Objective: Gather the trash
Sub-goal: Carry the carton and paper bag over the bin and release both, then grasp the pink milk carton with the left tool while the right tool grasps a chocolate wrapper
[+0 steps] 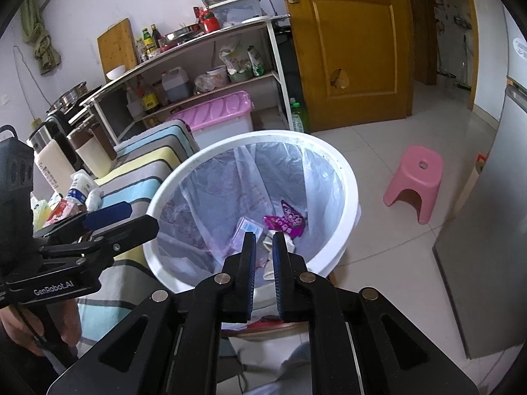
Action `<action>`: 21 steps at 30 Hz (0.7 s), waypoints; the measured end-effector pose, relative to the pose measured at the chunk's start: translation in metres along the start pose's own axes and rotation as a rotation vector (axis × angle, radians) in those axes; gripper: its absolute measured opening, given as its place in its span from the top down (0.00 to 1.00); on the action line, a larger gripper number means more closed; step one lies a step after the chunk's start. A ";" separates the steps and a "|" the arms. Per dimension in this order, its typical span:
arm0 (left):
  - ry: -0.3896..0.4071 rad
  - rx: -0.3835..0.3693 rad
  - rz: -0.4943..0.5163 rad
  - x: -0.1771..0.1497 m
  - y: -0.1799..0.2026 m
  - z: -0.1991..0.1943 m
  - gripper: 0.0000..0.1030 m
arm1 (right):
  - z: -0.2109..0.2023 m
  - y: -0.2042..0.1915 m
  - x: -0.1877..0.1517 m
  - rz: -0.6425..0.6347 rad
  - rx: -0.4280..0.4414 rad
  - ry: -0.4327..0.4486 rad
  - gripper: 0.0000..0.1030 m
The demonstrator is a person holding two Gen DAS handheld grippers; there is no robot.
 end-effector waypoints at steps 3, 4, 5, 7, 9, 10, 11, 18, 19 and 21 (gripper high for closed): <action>0.015 0.005 0.001 -0.003 0.001 -0.011 0.26 | -0.007 -0.005 0.000 -0.008 0.013 0.014 0.90; 0.020 0.009 0.001 -0.004 0.001 -0.015 0.26 | -0.010 -0.007 -0.001 -0.012 0.017 0.017 0.90; 0.027 0.012 0.000 -0.006 0.002 -0.019 0.26 | -0.012 -0.009 -0.001 -0.015 0.021 0.021 0.90; 0.044 0.021 -0.003 -0.008 0.002 -0.030 0.26 | -0.017 -0.014 -0.002 -0.021 0.031 0.026 0.90; 0.059 0.034 -0.007 -0.011 0.001 -0.040 0.26 | -0.021 -0.020 -0.002 -0.024 0.047 0.031 0.90; 0.066 0.041 -0.010 -0.012 0.001 -0.046 0.26 | -0.023 -0.023 -0.003 -0.024 0.059 0.034 0.90; 0.073 0.048 -0.012 -0.014 0.001 -0.051 0.26 | -0.026 -0.026 -0.003 -0.025 0.070 0.036 0.89; 0.124 0.107 -0.029 -0.026 -0.006 -0.089 0.28 | -0.040 -0.052 -0.009 -0.062 0.138 0.056 0.66; 0.131 0.119 -0.033 -0.029 -0.008 -0.095 0.28 | -0.043 -0.056 -0.010 -0.069 0.146 0.058 0.66; 0.142 0.136 -0.040 -0.034 -0.010 -0.105 0.28 | -0.047 -0.065 -0.013 -0.084 0.162 0.062 0.66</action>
Point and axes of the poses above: each gripper's, at about its wrist camera, not at the fingertips, and z roughly the way its jaws point, y to its right, x to its top, the point moved 8 cm from there along z, roughly the way its jaws point, and after that the axes turned 15 degrees about -x, right-handed, at the moved point
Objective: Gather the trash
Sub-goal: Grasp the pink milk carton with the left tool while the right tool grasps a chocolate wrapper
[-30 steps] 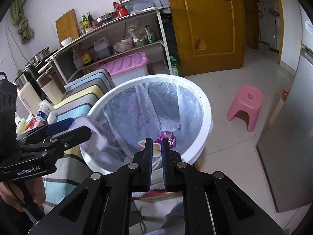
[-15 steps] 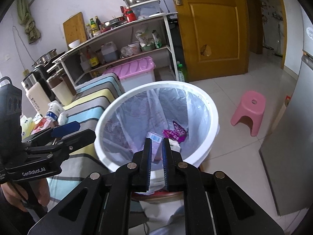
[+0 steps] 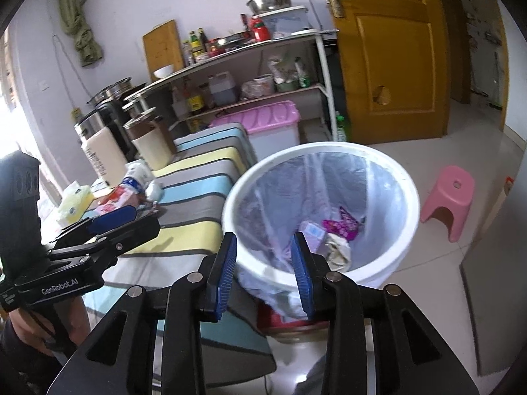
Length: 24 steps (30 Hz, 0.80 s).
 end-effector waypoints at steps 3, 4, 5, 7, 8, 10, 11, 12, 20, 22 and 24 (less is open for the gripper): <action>0.011 0.024 -0.006 -0.005 -0.006 -0.013 0.28 | -0.002 -0.012 -0.004 -0.016 0.021 -0.004 0.66; 0.014 0.032 -0.009 -0.007 -0.008 -0.017 0.28 | -0.003 -0.017 -0.005 -0.022 0.031 -0.006 0.66; 0.016 0.039 -0.012 -0.009 -0.010 -0.022 0.28 | -0.003 -0.020 -0.006 -0.027 0.038 -0.007 0.66; 0.019 0.058 -0.014 -0.012 -0.014 -0.029 0.28 | -0.004 -0.029 -0.009 -0.041 0.050 -0.015 0.66; 0.020 0.068 -0.016 -0.014 -0.015 -0.033 0.28 | -0.004 -0.033 -0.010 -0.047 0.057 -0.020 0.66; 0.024 0.084 -0.025 -0.019 -0.020 -0.040 0.28 | -0.006 -0.042 -0.012 -0.061 0.079 -0.027 0.66; 0.025 0.088 -0.030 -0.021 -0.022 -0.043 0.28 | -0.006 -0.046 -0.013 -0.068 0.086 -0.027 0.66; 0.031 0.098 -0.036 -0.023 -0.024 -0.048 0.28 | -0.007 -0.051 -0.015 -0.078 0.091 -0.031 0.66; 0.067 0.152 -0.068 -0.033 -0.043 -0.077 0.28 | -0.009 -0.072 -0.019 -0.107 0.108 -0.038 0.66; 0.074 0.159 -0.077 -0.035 -0.047 -0.082 0.28 | -0.009 -0.076 -0.019 -0.111 0.111 -0.041 0.66; 0.080 0.153 -0.091 -0.036 -0.052 -0.088 0.28 | -0.008 -0.081 -0.020 -0.114 0.114 -0.045 0.66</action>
Point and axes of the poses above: each gripper's, at about its wrist camera, not at the fingertips, and z roughly the way its jaws point, y to its right, x to its top, the point moved 8 cm from there along z, roughly the way its jaws point, and after that the axes turned 15 degrees about -x, right-handed, at the moved point
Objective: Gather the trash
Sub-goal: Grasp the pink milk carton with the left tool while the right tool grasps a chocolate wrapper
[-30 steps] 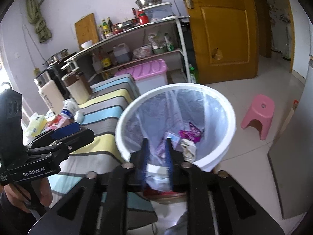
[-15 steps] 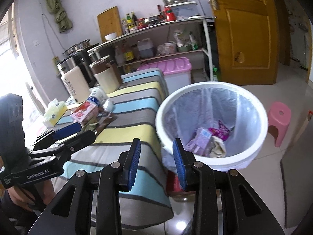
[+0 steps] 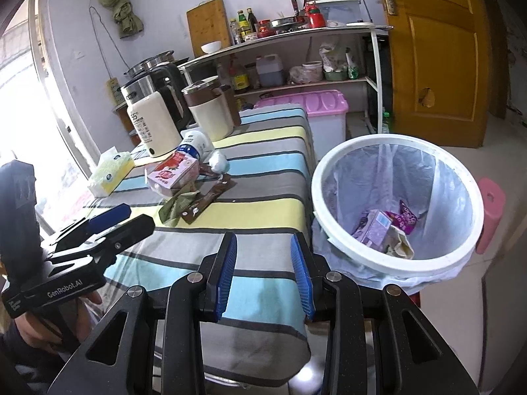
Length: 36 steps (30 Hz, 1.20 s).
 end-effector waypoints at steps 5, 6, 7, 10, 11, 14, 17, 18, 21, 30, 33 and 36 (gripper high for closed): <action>0.017 0.021 -0.030 0.003 -0.014 -0.007 0.28 | 0.004 -0.011 0.002 -0.009 0.011 -0.008 0.66; 0.019 0.025 -0.036 0.003 -0.017 -0.008 0.28 | 0.005 -0.013 0.002 -0.011 0.015 -0.007 0.66; 0.024 0.029 -0.041 0.004 -0.020 -0.010 0.28 | 0.005 -0.016 0.003 -0.013 0.017 -0.006 0.66; 0.035 0.040 -0.049 0.007 -0.027 -0.012 0.28 | 0.009 -0.021 0.005 -0.014 0.024 -0.008 0.66; 0.040 0.048 -0.053 0.009 -0.031 -0.013 0.28 | 0.010 -0.022 0.005 -0.014 0.026 -0.010 0.66; 0.046 0.074 -0.054 0.012 -0.040 -0.014 0.28 | 0.016 -0.028 0.007 -0.020 0.034 -0.018 0.66; 0.048 0.090 -0.042 0.018 -0.048 -0.013 0.28 | 0.020 -0.035 0.009 -0.028 0.041 -0.021 0.66; 0.048 0.101 -0.037 0.020 -0.051 -0.011 0.28 | 0.021 -0.037 0.009 -0.031 0.044 -0.022 0.66; 0.043 0.111 -0.031 0.027 -0.060 -0.004 0.28 | 0.025 -0.041 0.012 -0.039 0.048 -0.023 0.66; -0.028 0.142 0.017 0.033 -0.075 0.036 0.28 | 0.041 -0.036 0.014 -0.028 0.037 -0.049 0.66; -0.057 0.160 0.025 0.031 -0.079 0.049 0.28 | 0.047 -0.034 0.015 -0.024 0.035 -0.057 0.66; -0.083 0.183 0.038 0.030 -0.083 0.058 0.34 | 0.052 -0.034 0.017 -0.021 0.036 -0.062 0.66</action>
Point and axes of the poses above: each gripper's, at about its wrist camera, not at the fingertips, and z roughly the way its jaws point, y to its right, x to its top, the point moved 8 cm from there along z, roughly the way its jaws point, and after that the axes turned 15 degrees about -x, right-handed, at the moved point
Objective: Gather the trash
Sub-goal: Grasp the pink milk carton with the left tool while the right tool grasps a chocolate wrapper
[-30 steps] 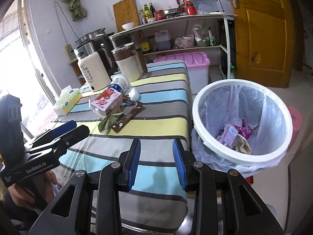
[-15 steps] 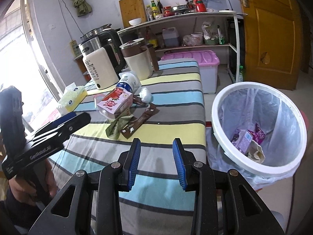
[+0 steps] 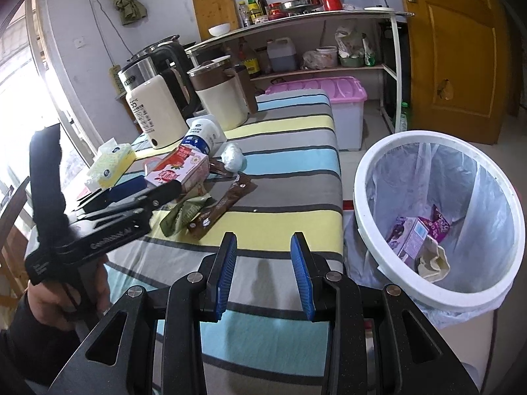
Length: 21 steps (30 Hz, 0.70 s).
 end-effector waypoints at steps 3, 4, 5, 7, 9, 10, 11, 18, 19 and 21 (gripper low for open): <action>-0.023 0.020 0.001 -0.002 -0.004 0.006 0.43 | 0.005 -0.002 0.003 0.000 0.002 -0.005 0.66; -0.016 0.021 -0.001 -0.002 -0.004 0.006 0.43 | 0.006 -0.002 0.003 0.000 0.004 -0.007 0.66; -0.011 0.019 -0.003 -0.002 -0.005 0.004 0.43 | 0.008 -0.003 0.004 0.000 0.006 -0.008 0.66; 0.001 0.014 -0.008 -0.001 -0.005 0.001 0.43 | 0.010 -0.006 0.005 -0.001 0.010 -0.010 0.66; 0.023 0.011 -0.018 -0.001 -0.007 -0.005 0.43 | 0.012 -0.008 0.007 -0.001 0.013 -0.013 0.66; 0.030 0.011 -0.022 -0.001 -0.007 -0.008 0.43 | 0.013 -0.010 0.008 -0.002 0.017 -0.014 0.66; 0.041 0.012 -0.030 -0.001 -0.009 -0.012 0.44 | 0.014 -0.012 0.009 -0.003 0.019 -0.015 0.66; 0.087 0.008 -0.072 -0.005 -0.019 -0.038 0.44 | 0.027 -0.036 0.014 -0.026 0.037 -0.033 0.66; 0.091 0.007 -0.075 -0.006 -0.020 -0.041 0.44 | 0.030 -0.040 0.014 -0.029 0.039 -0.039 0.66; 0.098 0.008 -0.081 -0.007 -0.023 -0.046 0.44 | 0.036 -0.047 0.014 -0.036 0.043 -0.049 0.66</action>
Point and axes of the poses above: each gripper's, at about its wrist camera, not at the fingertips, and z roughly the way its jaws point, y to its right, x to its top, the point moved 8 cm from there along z, roughly the way its jaws point, and after that the axes turned 15 degrees about -x, right-handed, at the moved point
